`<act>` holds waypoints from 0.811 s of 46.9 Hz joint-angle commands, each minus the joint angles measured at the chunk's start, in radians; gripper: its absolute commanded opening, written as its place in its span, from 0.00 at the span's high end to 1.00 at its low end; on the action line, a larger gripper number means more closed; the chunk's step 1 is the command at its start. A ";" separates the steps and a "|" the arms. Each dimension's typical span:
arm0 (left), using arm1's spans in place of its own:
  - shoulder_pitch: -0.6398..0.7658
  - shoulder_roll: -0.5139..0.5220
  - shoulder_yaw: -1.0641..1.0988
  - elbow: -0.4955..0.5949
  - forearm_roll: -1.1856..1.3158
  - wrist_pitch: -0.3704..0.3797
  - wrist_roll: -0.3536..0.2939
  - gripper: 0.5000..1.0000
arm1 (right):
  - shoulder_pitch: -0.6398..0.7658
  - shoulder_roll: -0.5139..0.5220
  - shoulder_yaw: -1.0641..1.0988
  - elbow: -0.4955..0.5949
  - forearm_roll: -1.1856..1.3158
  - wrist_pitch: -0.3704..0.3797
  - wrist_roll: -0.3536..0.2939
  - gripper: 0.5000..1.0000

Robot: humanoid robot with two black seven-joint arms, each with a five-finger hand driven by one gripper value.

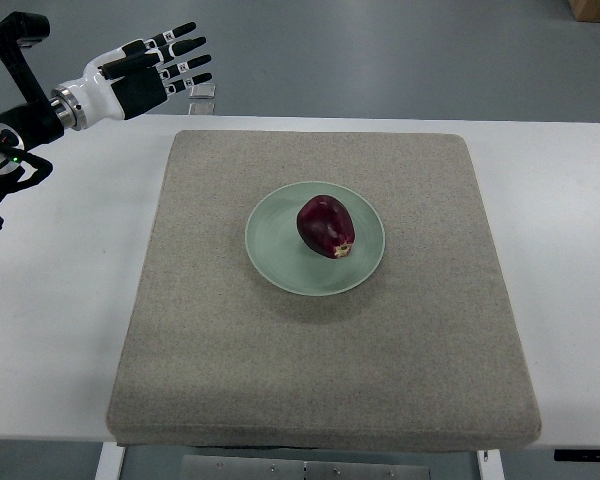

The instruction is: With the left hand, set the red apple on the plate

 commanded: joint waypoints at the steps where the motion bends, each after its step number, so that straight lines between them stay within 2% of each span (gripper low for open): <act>1: 0.016 0.011 -0.001 0.000 -0.006 0.000 0.000 0.00 | 0.000 0.000 0.000 0.000 0.000 0.000 0.000 0.07; 38: 0.068 0.001 -0.043 0.037 -0.066 0.000 0.000 0.00 | -0.002 0.000 -0.002 0.000 0.002 0.000 0.002 0.07</act>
